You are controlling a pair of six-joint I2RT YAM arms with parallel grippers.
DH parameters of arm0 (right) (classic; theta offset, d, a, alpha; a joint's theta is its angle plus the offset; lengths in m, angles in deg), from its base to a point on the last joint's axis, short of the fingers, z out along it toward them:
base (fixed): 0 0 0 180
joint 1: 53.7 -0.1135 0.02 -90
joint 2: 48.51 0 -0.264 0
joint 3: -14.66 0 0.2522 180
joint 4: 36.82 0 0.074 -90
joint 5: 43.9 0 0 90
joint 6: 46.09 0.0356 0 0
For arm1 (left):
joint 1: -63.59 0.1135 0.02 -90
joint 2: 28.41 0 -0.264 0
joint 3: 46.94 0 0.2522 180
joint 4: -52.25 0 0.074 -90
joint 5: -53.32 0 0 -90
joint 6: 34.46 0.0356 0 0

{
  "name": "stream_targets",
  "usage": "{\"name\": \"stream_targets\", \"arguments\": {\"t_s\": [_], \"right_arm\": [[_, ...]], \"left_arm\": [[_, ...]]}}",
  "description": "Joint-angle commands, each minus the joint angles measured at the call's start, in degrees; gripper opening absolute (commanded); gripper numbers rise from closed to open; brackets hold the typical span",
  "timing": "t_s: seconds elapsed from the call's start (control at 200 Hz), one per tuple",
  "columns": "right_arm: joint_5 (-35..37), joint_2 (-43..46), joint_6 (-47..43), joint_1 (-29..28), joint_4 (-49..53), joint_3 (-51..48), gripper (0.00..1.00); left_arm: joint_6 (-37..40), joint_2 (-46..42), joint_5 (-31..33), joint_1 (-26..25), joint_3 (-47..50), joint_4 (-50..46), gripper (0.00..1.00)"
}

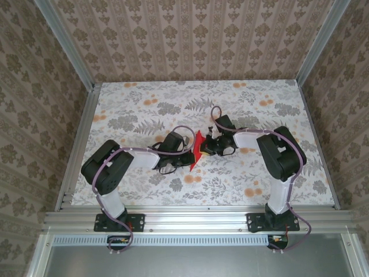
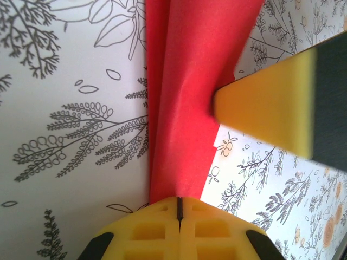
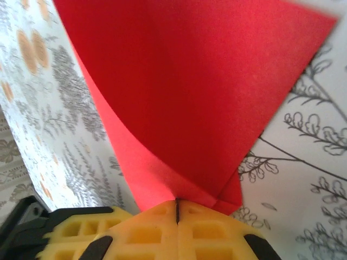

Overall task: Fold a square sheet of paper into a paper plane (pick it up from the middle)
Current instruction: Fold the wing for the fifth time at the center of the table.

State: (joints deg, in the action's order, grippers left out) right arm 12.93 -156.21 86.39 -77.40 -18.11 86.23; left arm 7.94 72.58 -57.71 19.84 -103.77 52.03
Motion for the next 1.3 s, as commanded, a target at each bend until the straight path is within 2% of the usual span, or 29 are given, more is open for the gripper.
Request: {"name": "stream_targets", "arguments": {"t_s": [0.0, 0.515, 1.08, 1.295], "right_arm": [[1.95, 4.72, 0.96, 0.13, -0.67, 0.25, 0.04], [3.02, -3.98, 1.71, -4.99, -0.14, 6.74, 0.04], [8.21, -8.59, 1.29, -1.81, 1.21, 6.86, 0.03], [7.55, -8.72, 1.03, -1.61, 0.4, 5.48, 0.02]], "left_arm": [[1.13, 2.54, 0.17, 0.0, 2.99, -7.08, 0.02], [4.14, 3.61, -2.34, 0.15, 3.25, -6.24, 0.0], [4.1, 0.15, -2.92, 0.09, 4.79, -6.22, 0.0], [2.84, -4.96, -4.63, 0.65, 6.23, -4.07, 0.05]]}}
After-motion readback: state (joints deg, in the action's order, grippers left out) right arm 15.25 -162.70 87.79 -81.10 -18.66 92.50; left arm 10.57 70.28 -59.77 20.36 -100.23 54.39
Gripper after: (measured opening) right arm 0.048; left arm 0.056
